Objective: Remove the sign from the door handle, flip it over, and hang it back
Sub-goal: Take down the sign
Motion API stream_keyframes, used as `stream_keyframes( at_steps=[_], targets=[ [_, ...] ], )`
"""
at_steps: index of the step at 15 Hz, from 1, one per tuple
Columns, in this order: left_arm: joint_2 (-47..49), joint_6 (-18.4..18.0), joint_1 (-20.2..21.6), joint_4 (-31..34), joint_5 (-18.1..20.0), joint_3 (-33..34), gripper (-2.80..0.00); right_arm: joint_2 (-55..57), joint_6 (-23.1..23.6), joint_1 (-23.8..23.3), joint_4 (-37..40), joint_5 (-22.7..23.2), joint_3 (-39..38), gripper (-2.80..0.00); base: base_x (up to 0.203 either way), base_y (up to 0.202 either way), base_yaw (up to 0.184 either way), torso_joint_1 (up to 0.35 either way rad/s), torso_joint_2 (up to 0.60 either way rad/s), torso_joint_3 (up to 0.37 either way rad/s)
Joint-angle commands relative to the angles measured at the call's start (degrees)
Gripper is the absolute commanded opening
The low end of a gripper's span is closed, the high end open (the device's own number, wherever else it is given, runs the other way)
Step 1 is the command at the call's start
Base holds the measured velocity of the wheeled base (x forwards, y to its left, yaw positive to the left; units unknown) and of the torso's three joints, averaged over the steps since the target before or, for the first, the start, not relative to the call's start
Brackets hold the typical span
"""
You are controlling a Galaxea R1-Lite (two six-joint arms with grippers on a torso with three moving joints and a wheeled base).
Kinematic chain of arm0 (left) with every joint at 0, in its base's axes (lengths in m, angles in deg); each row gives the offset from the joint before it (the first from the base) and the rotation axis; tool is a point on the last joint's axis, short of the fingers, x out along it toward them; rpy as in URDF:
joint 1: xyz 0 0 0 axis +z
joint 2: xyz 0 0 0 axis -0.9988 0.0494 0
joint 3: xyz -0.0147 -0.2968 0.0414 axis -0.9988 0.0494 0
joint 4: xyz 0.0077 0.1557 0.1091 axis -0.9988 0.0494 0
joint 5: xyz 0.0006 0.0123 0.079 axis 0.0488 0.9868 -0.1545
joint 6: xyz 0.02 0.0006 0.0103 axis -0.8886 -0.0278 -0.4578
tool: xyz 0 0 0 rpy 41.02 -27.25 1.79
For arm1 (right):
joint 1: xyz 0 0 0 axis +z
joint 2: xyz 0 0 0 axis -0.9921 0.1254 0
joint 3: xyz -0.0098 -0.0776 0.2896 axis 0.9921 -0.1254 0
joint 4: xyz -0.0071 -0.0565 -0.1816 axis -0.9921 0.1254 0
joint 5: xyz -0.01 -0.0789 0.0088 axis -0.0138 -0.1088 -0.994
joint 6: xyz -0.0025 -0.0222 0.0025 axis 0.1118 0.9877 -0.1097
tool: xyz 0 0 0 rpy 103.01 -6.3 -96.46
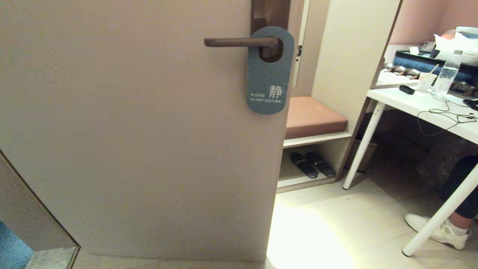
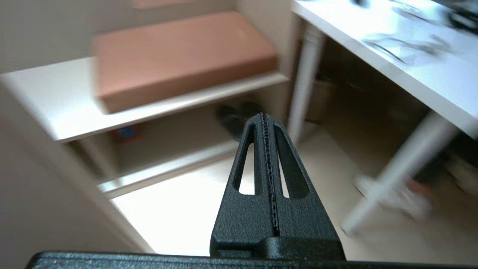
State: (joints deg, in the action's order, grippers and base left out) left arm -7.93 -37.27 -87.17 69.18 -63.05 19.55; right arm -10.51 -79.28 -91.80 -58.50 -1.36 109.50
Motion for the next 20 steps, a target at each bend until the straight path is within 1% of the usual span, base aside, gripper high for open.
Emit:
stream_keyframes(
  at_steps=[1,5,6,9,10,11,12,15,20],
  targets=[
    [0.0,0.1,0.0,0.0,0.0,0.0,-2.8,4.6,2.3,0.0,0.0,7.4,3.9,-2.8,0.0,0.0,0.0,0.0,0.0,0.0],
    [0.0,0.1,0.0,0.0,0.0,0.0,-2.8,10.3,9.5,0.1,0.1,23.5,9.9,-2.8,0.0,0.0,0.0,0.0,0.0,0.0],
    [0.0,0.1,0.0,0.0,0.0,0.0,-2.8,12.2,10.7,0.3,0.1,28.5,12.0,-2.8,0.0,0.0,0.0,0.0,0.0,0.0],
    [0.0,0.1,0.0,0.0,0.0,0.0,-2.8,16.6,11.6,0.5,0.7,43.7,16.2,-2.8,0.0,0.0,0.0,0.0,0.0,0.0],
    [0.0,0.1,0.0,0.0,0.0,0.0,-2.8,17.6,11.7,0.5,1.3,48.0,16.9,-2.8,0.0,0.0,0.0,0.0,0.0,0.0],
    [0.0,0.1,0.0,0.0,0.0,0.0,-2.8,18.8,11.7,0.5,2.2,50.9,17.6,-2.8,0.0,0.0,0.0,0.0,0.0,0.0],
    [0.0,0.1,0.0,0.0,0.0,0.0,-2.8,19.9,11.7,0.6,2.7,52.3,18.3,-2.8,0.0,0.0,0.0,0.0,0.0,0.0],
    [0.0,0.1,0.0,0.0,0.0,0.0,-2.8,23.7,11.5,3.2,3.8,55.6,21.0,-2.8,0.0,0.0,0.0,0.0,0.0,0.0],
    [0.0,0.1,0.0,0.0,0.0,0.0,-2.8,33.1,11.3,10.1,5.6,58.6,30.6,-2.8,0.0,0.0,0.0,0.0,0.0,0.0]
  ],
)
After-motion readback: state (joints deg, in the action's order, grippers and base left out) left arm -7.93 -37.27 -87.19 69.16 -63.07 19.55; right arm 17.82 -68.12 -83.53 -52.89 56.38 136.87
